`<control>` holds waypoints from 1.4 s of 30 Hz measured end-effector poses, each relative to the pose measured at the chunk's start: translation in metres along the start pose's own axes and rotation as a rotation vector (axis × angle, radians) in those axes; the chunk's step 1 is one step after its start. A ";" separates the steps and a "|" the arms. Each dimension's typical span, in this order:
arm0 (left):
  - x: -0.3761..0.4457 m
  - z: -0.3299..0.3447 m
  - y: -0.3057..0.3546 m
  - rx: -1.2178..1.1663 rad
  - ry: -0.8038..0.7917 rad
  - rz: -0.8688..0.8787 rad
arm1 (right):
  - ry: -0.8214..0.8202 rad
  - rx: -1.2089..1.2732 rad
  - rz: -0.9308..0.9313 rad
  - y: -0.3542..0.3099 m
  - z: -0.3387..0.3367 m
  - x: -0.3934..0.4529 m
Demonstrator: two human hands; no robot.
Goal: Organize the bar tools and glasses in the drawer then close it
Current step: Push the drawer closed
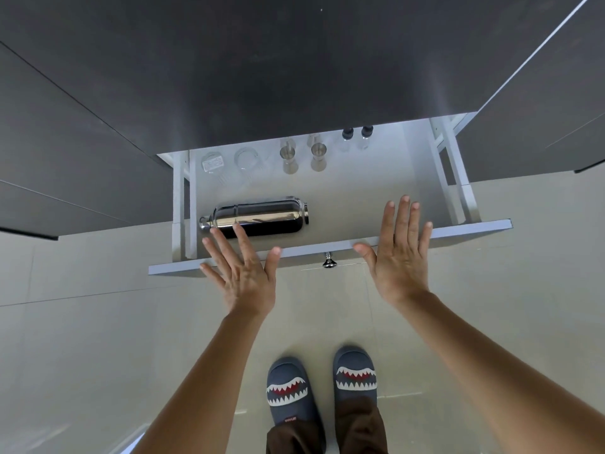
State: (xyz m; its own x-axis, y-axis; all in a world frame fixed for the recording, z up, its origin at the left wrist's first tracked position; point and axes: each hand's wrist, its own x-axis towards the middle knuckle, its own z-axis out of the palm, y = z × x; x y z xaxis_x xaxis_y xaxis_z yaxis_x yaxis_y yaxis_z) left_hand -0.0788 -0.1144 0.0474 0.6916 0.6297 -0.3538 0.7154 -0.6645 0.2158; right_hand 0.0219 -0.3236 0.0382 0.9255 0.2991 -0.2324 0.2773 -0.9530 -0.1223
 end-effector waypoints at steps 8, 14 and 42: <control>0.036 -0.003 0.016 0.025 0.045 -0.032 | 0.042 0.008 0.066 -0.012 -0.003 0.036; 0.068 -0.002 0.028 0.026 0.106 -0.059 | 0.078 0.034 0.136 -0.021 -0.005 0.064; 0.164 -0.010 0.084 -0.175 0.324 -0.332 | 0.258 0.267 0.383 -0.057 -0.014 0.162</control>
State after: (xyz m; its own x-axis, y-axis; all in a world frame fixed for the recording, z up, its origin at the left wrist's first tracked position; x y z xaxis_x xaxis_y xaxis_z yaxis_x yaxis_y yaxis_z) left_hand 0.0956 -0.0633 0.0168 0.3989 0.9071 -0.1345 0.8891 -0.3466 0.2990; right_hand 0.1600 -0.2210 0.0208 0.9903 -0.1215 -0.0680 -0.1371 -0.9360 -0.3243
